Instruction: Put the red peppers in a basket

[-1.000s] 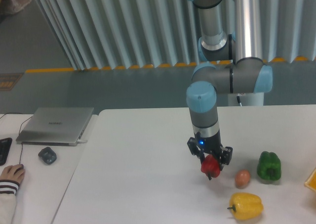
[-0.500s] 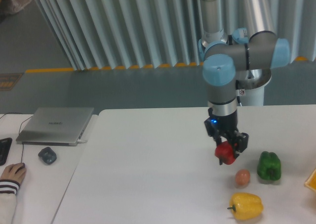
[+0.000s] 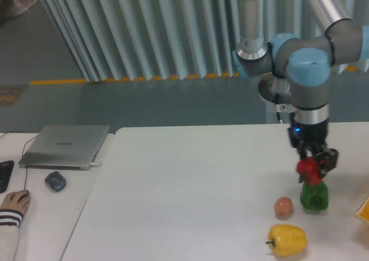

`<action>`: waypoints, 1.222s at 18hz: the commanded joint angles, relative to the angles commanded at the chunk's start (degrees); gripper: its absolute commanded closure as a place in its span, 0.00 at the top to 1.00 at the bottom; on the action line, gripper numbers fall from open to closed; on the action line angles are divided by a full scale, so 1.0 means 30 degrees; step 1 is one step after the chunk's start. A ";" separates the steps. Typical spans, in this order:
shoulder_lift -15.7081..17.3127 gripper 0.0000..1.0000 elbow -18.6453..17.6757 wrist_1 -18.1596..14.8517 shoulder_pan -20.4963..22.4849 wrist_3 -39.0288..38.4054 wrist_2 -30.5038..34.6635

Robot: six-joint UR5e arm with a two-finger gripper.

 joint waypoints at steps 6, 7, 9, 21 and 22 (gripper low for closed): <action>-0.0146 0.45 0.0088 0.0468 0.1553 0.1293 0.0349; -0.0175 0.45 0.0146 0.0672 0.1962 0.1671 0.0845; -0.0205 0.45 0.0059 0.1082 0.2752 0.3743 0.1637; -0.1113 0.47 -0.0321 0.3164 0.7089 1.0916 0.1817; -0.1113 0.51 -0.0438 0.3164 0.7354 1.2063 0.1816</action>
